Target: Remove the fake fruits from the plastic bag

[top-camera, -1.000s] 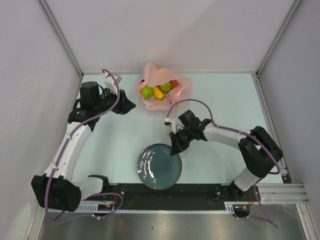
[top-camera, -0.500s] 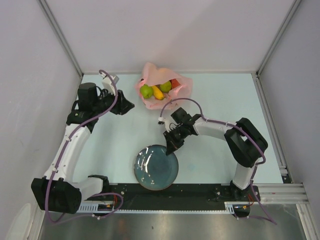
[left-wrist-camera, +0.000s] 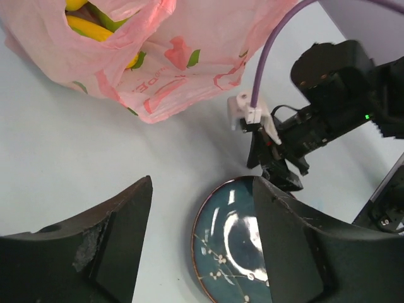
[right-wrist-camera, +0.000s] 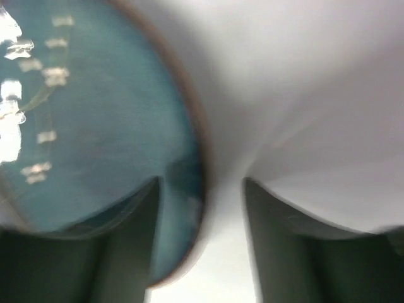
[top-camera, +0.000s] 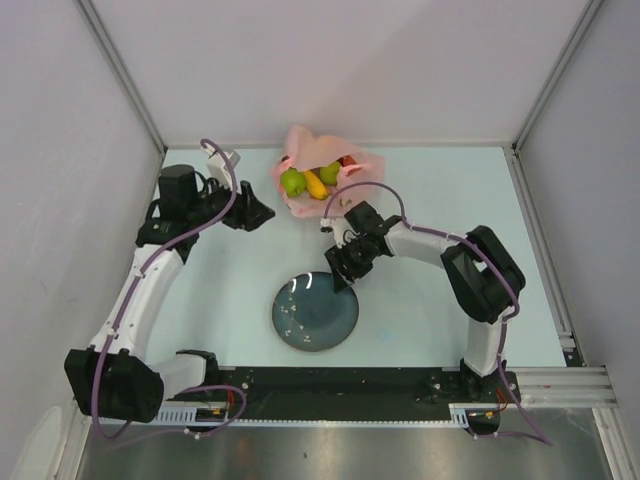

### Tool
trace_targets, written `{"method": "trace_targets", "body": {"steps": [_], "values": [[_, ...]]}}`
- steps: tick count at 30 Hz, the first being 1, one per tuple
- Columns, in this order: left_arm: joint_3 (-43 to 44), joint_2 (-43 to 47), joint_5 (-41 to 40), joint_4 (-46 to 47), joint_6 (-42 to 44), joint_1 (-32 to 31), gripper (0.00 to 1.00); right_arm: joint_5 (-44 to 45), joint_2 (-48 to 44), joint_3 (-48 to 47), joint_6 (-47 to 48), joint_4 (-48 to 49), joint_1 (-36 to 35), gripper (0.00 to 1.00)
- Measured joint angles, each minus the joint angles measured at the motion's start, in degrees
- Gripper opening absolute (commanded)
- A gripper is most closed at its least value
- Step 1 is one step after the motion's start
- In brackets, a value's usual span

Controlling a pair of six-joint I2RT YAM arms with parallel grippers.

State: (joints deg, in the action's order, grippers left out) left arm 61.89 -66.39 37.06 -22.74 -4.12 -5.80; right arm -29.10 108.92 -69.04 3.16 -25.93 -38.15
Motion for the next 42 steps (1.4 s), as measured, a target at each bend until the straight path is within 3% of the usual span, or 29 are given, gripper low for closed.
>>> {"method": "trace_targets", "body": {"steps": [5,12,15,20,23,24,26,27,28,32,35,39,42], "values": [[0.7,-1.5,0.6,0.6,0.0,0.0,0.78,6.3,-7.3,0.0,3.3,-1.7,0.5,0.69],[3.5,-2.8,-1.1,5.1,0.7,-0.7,0.83,5.2,-18.3,-4.0,3.8,-1.8,0.0,0.63],[6.8,-5.2,-2.6,7.3,2.1,-1.6,0.82,7.0,-15.5,-9.8,2.3,0.6,-0.2,0.57],[16.3,-14.8,-7.2,8.7,6.0,-4.6,0.81,12.8,-2.7,-23.5,-0.8,3.9,-0.1,0.54],[19.3,-19.8,-10.6,8.7,7.3,-6.3,0.68,18.1,4.1,-28.2,-2.4,5.3,0.5,0.51],[20.1,-21.5,-11.8,8.5,7.5,-6.9,0.52,19.7,5.7,-28.8,-2.9,5.6,0.9,0.5],[21.6,-24.8,-14.3,8.5,7.3,-7.5,0.3,22.9,8.4,-29.0,-3.3,6.2,2.0,0.47],[22.1,-26.3,-15.3,8.4,7.3,-7.7,0.12,24.5,9.4,-29.0,-3.1,6.4,2.6,0.46],[22.6,-27.5,-16.1,8.3,7.2,-8.0,0.03,26.7,10.2,-28.6,-2.6,7.1,3.3,0.45],[24.0,-29.5,-16.7,7.0,7.6,-8.7,0.0,33.7,9.8,-23.5,0.1,10.7,6.0,0.45],[23.6,-27.8,-15.7,6.4,7.3,-10.0,0.0,38.4,6.6,-14.6,2.5,13.8,7.4,0.46],[16.9,-18.0,-14.2,4.5,6.4,-11.3,0.0,39.8,-2.3,-2.3,3.4,12.7,5.7,0.48],[10.1,-6.8,-13.9,3.4,6.1,-11.4,0.0,37.7,-9.5,0.4,4.1,11.5,1.7,0.54]]}}
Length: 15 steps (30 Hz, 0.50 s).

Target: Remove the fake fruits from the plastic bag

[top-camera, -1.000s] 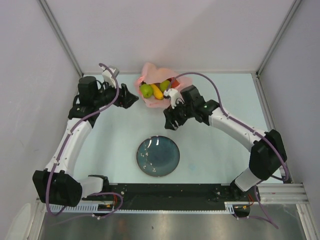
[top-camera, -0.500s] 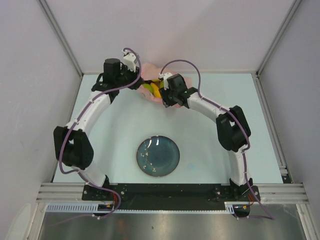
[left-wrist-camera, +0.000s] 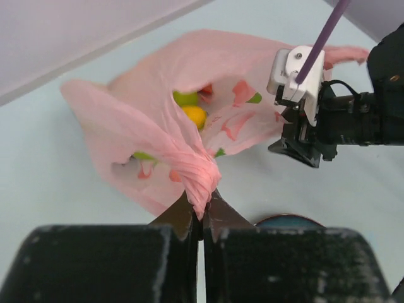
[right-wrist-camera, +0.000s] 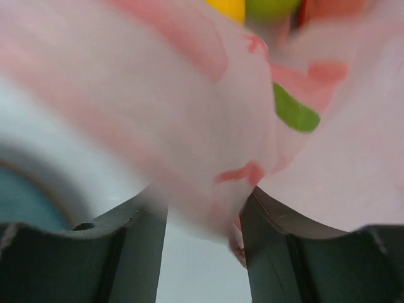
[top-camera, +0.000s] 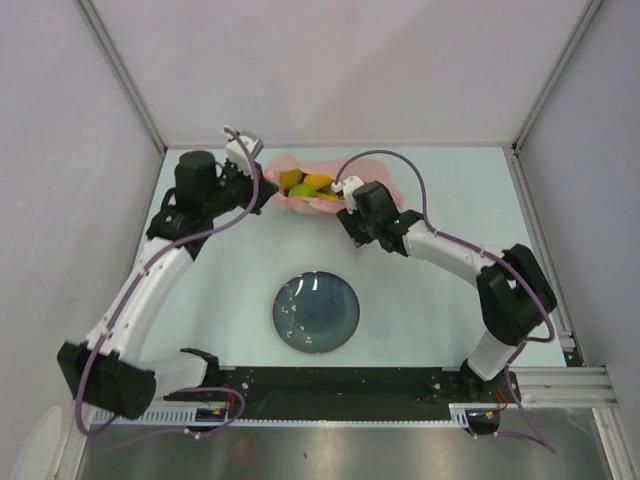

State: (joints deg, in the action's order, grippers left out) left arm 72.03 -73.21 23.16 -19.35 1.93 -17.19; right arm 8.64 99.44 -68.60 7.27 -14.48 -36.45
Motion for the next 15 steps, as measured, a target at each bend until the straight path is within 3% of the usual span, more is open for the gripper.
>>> {"method": "trace_targets", "body": {"steps": [5,11,15], "values": [[-6.9,9.3,-0.5,-0.1,0.1,0.1,0.0,-6.5,-5.5,-1.7,0.6,1.0,-4.1,0.61],[-11.6,5.5,-1.9,-0.4,0.0,0.1,0.0,-17.5,-2.6,-7.3,0.0,-2.8,-2.6,0.68],[-13.1,5.3,-2.8,-2.2,0.0,0.1,0.0,-27.5,-2.3,-10.4,-2.1,-5.4,-0.1,0.63]]}}
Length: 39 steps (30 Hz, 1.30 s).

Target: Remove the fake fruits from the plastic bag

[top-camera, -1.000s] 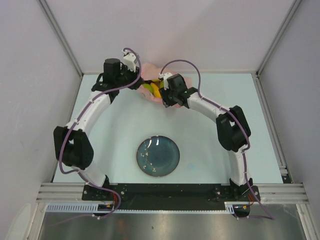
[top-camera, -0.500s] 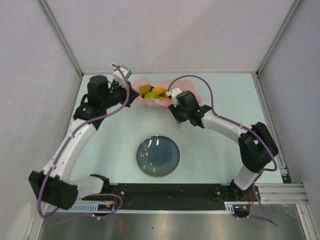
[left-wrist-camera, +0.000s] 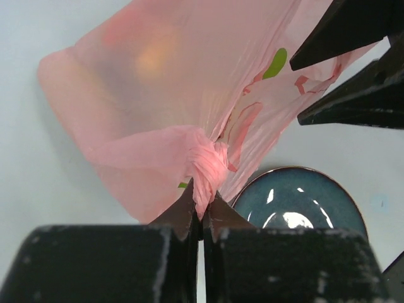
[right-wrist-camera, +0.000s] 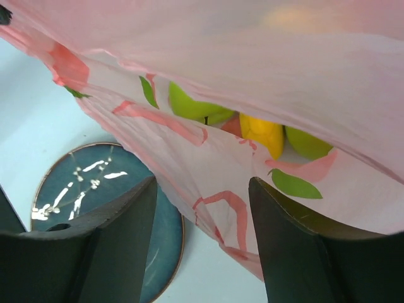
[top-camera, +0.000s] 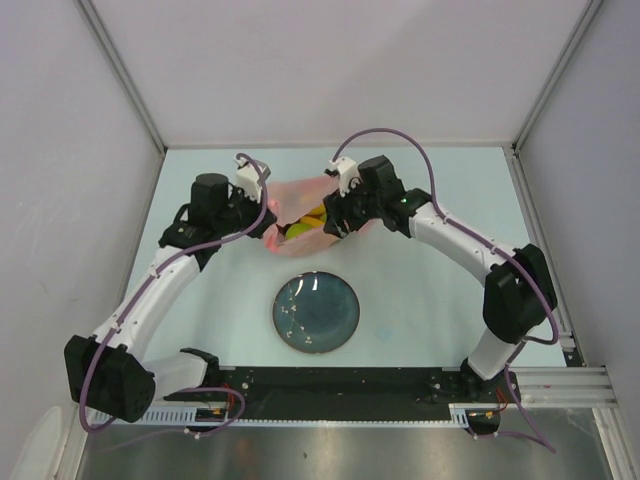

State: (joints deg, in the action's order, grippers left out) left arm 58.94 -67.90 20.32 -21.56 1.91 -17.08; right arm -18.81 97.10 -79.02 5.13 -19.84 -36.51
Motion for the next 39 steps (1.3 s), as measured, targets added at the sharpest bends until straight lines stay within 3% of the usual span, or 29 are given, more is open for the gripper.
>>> {"method": "trace_targets", "body": {"steps": [3,7,14,19,24,27,39], "values": [[0.0,0.7,-0.7,0.0,-0.4,0.0,0.0,-2.0,0.0,-1.0,-1.5,0.0,0.7,0.55],[0.0,1.3,-1.2,-0.2,-1.5,0.0,0.0,2.4,1.8,-1.4,-1.6,0.7,-1.8,0.5],[0.1,1.4,-2.6,-0.7,-1.9,0.0,0.0,11.1,12.8,-6.5,-1.9,1.8,-3.6,0.5],[0.1,1.4,-2.7,-0.4,-1.9,0.0,0.0,14.5,14.0,-5.6,-0.1,2.5,-3.5,0.5],[0.1,1.5,-2.6,0.0,-1.9,0.0,0.0,11.9,9.3,4.9,2.5,1.5,-7.1,0.55],[0.1,1.5,-2.4,0.1,-1.9,0.0,0.0,9.4,8.0,6.5,3.6,0.1,-8.3,0.61],[0.1,1.3,-1.9,2.0,-2.4,0.0,0.0,2.2,9.6,-9.7,2.5,0.5,-0.1,0.61]]}}
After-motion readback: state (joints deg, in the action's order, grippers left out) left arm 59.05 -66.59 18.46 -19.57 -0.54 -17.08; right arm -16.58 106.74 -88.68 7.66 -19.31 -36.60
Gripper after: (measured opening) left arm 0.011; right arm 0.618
